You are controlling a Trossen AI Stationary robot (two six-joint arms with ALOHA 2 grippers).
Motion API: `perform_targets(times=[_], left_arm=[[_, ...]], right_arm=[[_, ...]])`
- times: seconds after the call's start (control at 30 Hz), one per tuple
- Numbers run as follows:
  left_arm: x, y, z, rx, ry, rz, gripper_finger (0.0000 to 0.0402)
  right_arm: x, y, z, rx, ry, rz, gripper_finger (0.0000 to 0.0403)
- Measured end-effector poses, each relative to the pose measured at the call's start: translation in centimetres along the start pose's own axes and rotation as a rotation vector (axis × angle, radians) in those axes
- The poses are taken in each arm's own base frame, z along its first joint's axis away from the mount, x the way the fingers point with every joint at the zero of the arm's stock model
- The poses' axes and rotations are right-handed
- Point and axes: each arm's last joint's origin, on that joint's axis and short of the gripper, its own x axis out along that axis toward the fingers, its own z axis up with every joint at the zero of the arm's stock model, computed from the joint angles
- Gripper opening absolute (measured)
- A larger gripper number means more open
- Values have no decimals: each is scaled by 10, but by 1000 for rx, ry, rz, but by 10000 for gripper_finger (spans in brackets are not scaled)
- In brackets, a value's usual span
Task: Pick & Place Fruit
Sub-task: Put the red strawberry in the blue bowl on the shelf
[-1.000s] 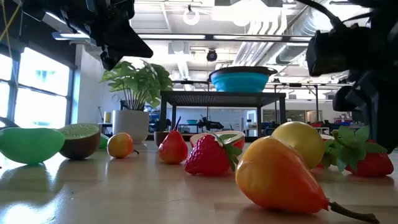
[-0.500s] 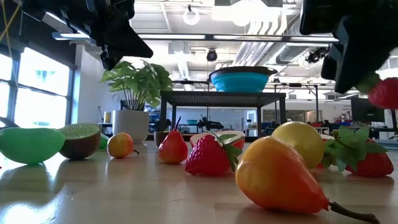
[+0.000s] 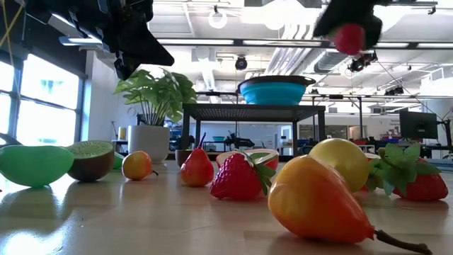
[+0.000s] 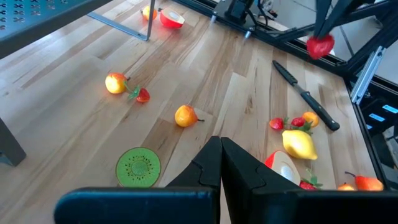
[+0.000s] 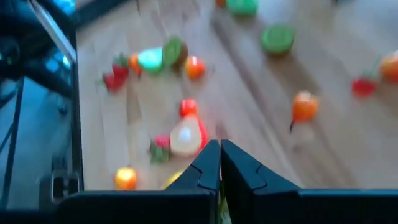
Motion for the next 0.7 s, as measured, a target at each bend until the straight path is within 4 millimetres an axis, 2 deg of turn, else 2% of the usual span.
perform_targets(times=[0.43,0.7], left_arm=[[0,0,0,0,0,0,0],[0,0,0,0,0,0,0]], right_arm=[[-28,9,66,-34,-278,-86,3],[-35,0,90,-36,-359,-156,3]])
